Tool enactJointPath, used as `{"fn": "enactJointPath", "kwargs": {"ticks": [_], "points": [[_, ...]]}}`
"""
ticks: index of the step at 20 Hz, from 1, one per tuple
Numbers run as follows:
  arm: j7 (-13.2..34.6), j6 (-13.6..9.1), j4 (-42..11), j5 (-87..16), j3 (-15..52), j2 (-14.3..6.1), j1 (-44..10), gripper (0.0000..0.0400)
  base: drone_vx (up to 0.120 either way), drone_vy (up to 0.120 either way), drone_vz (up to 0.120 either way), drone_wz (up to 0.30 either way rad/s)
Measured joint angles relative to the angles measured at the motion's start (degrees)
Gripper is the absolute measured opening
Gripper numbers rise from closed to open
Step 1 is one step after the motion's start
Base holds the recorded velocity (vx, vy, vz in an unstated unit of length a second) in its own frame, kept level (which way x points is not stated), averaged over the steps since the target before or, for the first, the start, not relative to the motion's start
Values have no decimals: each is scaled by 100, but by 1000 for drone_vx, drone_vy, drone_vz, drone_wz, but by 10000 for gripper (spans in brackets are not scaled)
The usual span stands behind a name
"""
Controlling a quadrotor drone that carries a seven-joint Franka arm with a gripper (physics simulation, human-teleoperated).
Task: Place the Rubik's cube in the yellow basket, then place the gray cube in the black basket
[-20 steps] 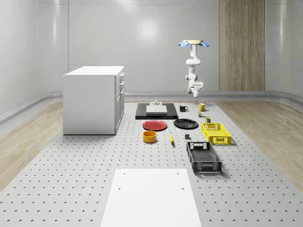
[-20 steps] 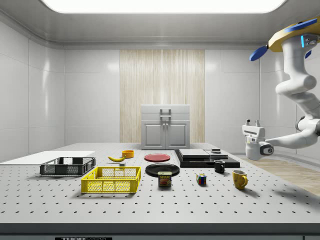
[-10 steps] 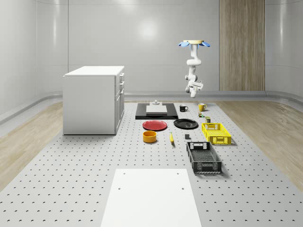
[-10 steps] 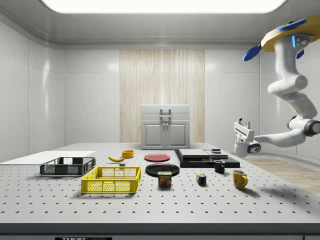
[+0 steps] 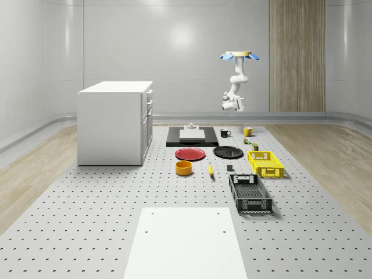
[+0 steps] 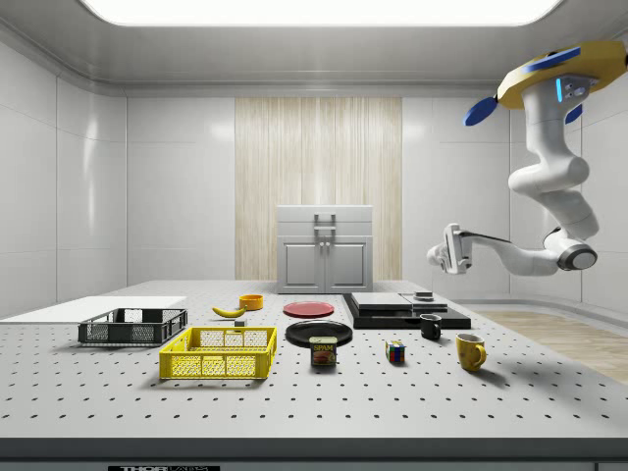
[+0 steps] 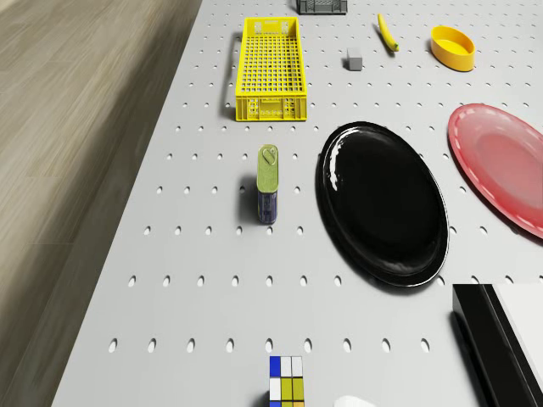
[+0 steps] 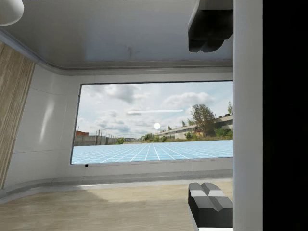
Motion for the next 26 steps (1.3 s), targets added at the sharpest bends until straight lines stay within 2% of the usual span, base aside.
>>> {"fn": "enactJointPath", "kwargs": {"ticks": [2,5,9,12,16,19,26], "points": [[460,-63,-758,-1306,689,-169,-473,400,120,0,-120,0],[1232,-354,-1685,-2999,1536,-410,-1355,400,120,0,-120,0],[2109,-892,-2330,-4403,2296,-703,-2550,400,120,0,-120,0],[2558,-1204,-2524,-4922,2643,-899,-3223,400,120,0,-120,0],[2932,-1432,-2623,-5227,2920,-1117,-3795,400,120,-90,-120,0],[3104,-1496,-2648,-5310,3045,-1252,-4050,400,120,-120,-120,0],[3327,-1454,-2657,-5309,3217,-1513,-4359,400,120,0,-120,0]]}}
